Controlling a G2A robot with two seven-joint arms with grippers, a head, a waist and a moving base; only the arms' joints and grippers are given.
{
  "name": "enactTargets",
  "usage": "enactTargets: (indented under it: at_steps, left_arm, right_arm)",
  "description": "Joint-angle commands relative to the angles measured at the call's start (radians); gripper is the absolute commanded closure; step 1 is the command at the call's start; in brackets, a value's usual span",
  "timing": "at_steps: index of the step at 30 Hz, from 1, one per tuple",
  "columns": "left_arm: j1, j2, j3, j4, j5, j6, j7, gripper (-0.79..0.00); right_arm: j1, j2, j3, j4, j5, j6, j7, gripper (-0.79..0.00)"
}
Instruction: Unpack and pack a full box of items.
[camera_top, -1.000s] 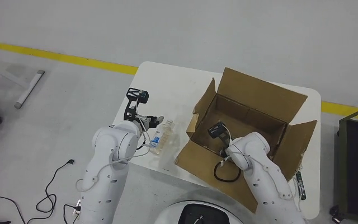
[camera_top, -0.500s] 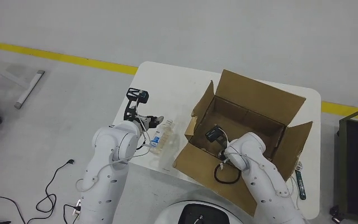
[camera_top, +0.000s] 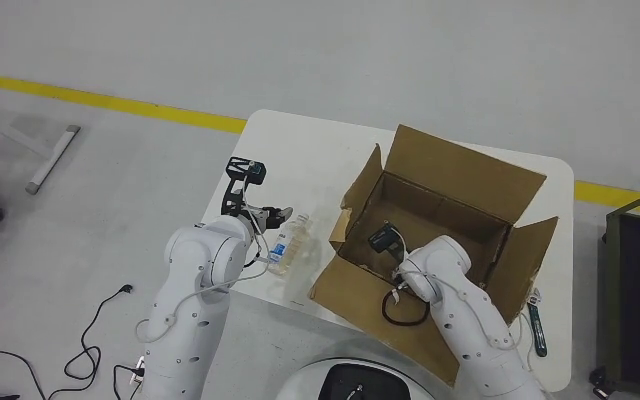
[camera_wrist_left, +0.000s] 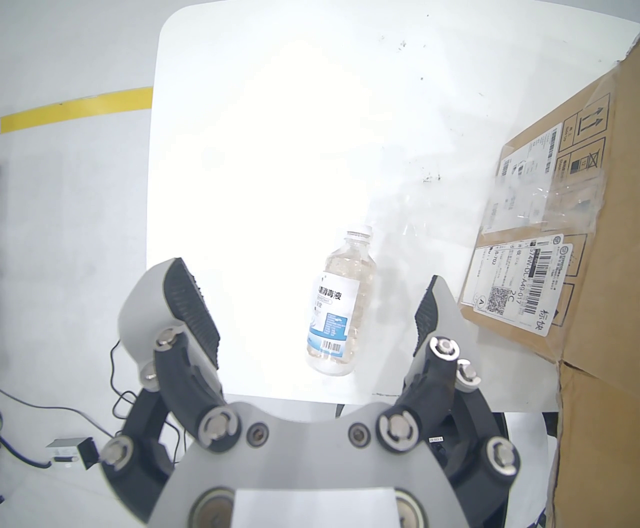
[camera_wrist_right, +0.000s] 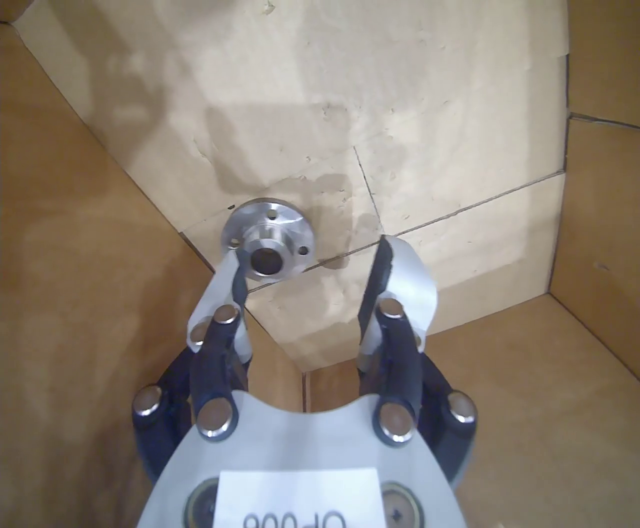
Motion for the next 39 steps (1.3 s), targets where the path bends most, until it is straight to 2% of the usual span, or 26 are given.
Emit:
enactTargets:
  at_steps: [1, 10, 18, 24, 28, 31, 39]
  left_arm:
    - [0.0, 0.0, 0.0, 0.0, 0.0, 0.0, 0.0, -0.785]
    - [0.0, 0.0, 0.0, 0.0, 0.0, 0.0, 0.0, -0.785]
    - [0.0, 0.0, 0.0, 0.0, 0.0, 0.0, 0.0, -0.785]
    - [0.0, 0.0, 0.0, 0.0, 0.0, 0.0, 0.0, -0.785]
    - [0.0, 0.0, 0.0, 0.0, 0.0, 0.0, 0.0, -0.785]
    - [0.0, 0.0, 0.0, 0.0, 0.0, 0.0, 0.0, -0.785]
    - [0.0, 0.0, 0.0, 0.0, 0.0, 0.0, 0.0, -0.785]
  right_arm:
    - [0.002, 0.0, -0.003, 0.006, -0.003, 0.004, 0.0, -0.36]
    - [0.016, -0.003, -0.016, 0.028, -0.006, 0.027, 0.0, -0.332]
    - [0.024, -0.001, 0.017, 0.0, -0.016, 0.063, 0.0, -0.148]
    - [0.015, 0.003, 0.055, -0.021, -0.016, 0.081, -0.023, -0.068]
    - [0.01, 0.004, 0.07, -0.027, -0.018, 0.086, -0.036, -0.046]
    - [0.013, 0.004, 0.074, -0.031, -0.016, 0.088, -0.039, -0.058]
    - [-0.016, 0.002, 0.042, -0.124, -0.015, 0.059, -0.003, -0.249]
